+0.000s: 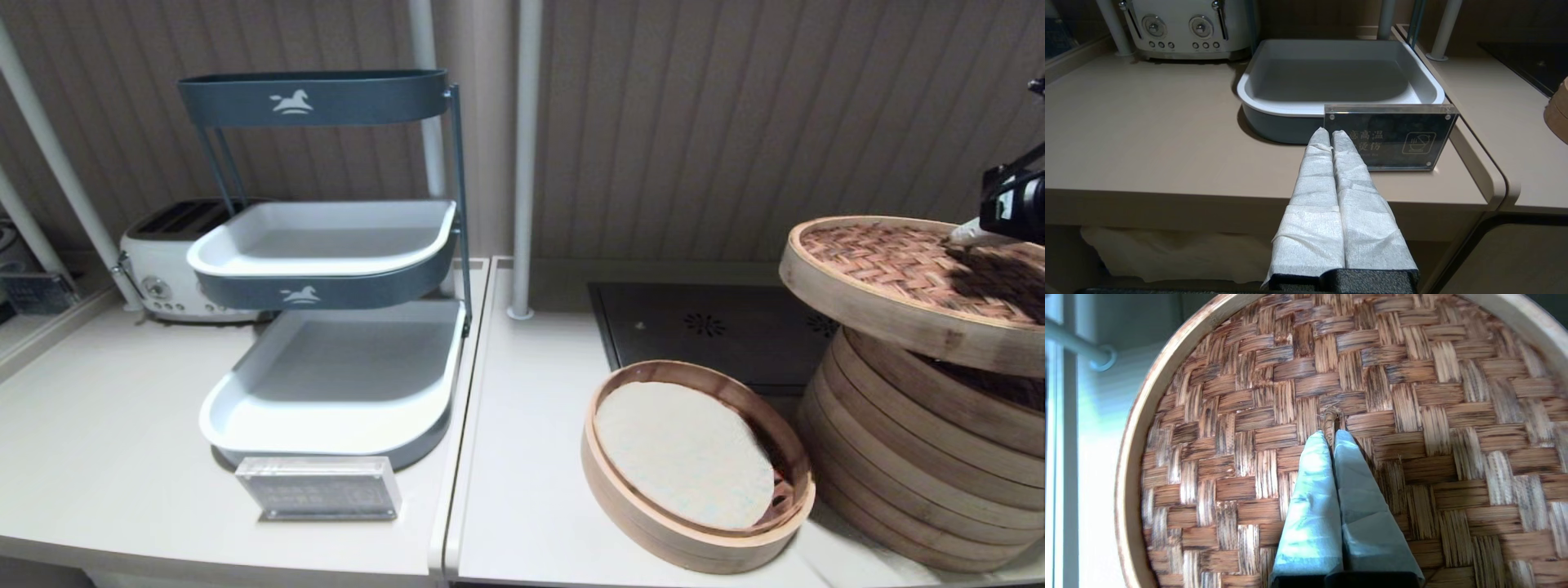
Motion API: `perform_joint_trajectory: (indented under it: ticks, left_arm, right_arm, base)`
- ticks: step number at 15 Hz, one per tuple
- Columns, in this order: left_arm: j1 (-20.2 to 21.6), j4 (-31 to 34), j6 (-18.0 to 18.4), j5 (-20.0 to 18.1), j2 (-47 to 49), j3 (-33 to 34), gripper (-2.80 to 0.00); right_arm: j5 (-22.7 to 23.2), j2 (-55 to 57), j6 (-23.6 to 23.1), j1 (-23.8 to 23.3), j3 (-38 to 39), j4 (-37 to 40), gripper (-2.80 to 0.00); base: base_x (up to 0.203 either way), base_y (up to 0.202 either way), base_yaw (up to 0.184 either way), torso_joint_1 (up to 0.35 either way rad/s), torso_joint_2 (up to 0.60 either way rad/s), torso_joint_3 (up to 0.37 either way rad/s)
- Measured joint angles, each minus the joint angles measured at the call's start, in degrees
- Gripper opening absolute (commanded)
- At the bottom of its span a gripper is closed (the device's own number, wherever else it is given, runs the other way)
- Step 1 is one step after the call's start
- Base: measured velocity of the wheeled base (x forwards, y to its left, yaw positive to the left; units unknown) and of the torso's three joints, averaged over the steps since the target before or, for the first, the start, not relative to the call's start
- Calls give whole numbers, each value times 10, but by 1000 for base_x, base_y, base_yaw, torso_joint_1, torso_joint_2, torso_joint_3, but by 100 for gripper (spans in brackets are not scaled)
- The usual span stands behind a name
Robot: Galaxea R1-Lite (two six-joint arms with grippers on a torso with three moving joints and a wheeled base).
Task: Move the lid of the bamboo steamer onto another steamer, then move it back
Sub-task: Put the steamer
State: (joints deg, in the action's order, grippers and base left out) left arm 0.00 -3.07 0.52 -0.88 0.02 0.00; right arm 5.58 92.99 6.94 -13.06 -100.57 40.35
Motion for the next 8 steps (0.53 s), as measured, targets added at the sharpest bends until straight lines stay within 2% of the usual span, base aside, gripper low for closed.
perform_joint_trajectory:
  ticks: [4,8]
  left_arm:
    - [0,0,0,0,0,0,-280]
    - [0,0,0,0,0,0,-280]
  right_arm:
    - [0,-11,1,33,6,1,-280]
    - [-1,-15,1,86,21,0,-280]
  base:
    - [0,0,0,0,0,0]
    - [0,0,0,0,0,0]
